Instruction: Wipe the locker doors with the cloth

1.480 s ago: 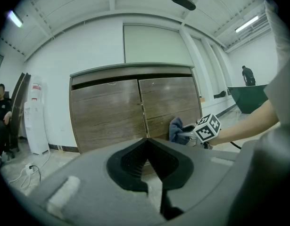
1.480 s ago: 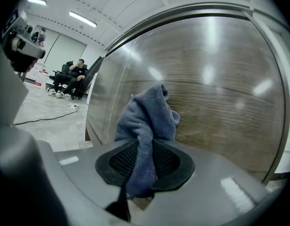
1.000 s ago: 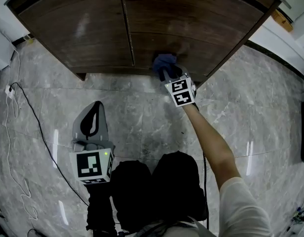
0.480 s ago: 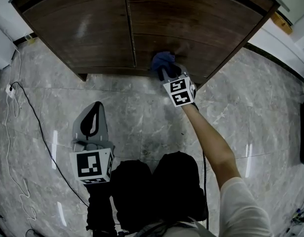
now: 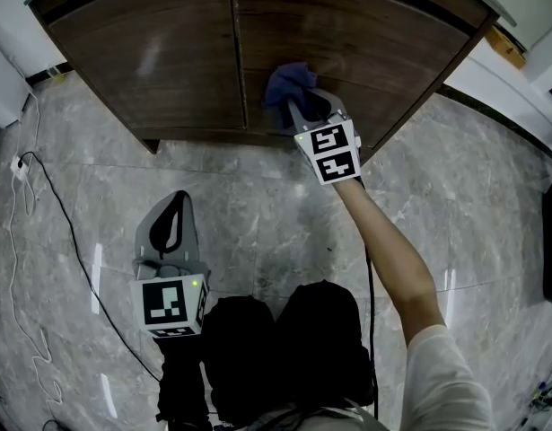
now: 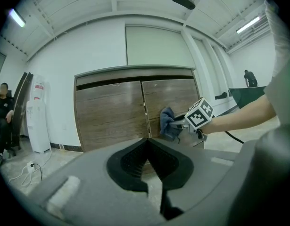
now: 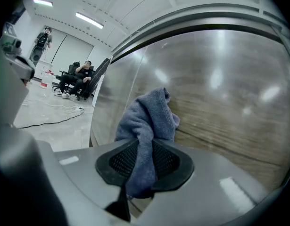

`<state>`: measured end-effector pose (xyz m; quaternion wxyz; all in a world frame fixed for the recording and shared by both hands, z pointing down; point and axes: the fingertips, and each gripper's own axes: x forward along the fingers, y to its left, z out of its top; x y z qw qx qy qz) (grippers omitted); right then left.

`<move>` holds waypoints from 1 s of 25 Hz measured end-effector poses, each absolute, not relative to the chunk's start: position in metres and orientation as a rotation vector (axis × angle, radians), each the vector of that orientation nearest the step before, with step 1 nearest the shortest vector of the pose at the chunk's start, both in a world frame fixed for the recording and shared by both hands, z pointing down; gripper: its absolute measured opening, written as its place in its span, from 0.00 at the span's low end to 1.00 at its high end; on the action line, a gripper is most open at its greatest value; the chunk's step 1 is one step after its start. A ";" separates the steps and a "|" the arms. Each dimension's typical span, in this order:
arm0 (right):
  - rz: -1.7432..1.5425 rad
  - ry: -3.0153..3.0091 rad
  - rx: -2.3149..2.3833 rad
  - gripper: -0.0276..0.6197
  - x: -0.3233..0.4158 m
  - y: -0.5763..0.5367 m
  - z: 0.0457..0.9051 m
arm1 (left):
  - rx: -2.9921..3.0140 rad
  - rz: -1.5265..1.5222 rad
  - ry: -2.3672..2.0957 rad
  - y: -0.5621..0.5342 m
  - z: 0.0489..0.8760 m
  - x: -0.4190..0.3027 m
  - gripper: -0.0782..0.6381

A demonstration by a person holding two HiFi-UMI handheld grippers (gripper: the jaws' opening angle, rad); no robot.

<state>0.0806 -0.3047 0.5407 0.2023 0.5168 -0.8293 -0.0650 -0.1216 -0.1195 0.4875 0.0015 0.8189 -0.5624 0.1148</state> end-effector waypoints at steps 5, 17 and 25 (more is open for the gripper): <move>-0.252 -2.332 1.445 0.18 0.073 -0.307 0.504 | 2.570 0.358 -1.760 -0.117 0.488 -0.123 0.11; -0.387 -2.385 1.495 0.18 0.061 -0.314 0.414 | 2.580 0.358 -1.765 -0.111 0.486 -0.128 0.11; -0.456 -2.421 1.520 0.18 0.053 -0.317 0.372 | 2.575 0.348 -1.772 -0.109 0.485 -0.131 0.11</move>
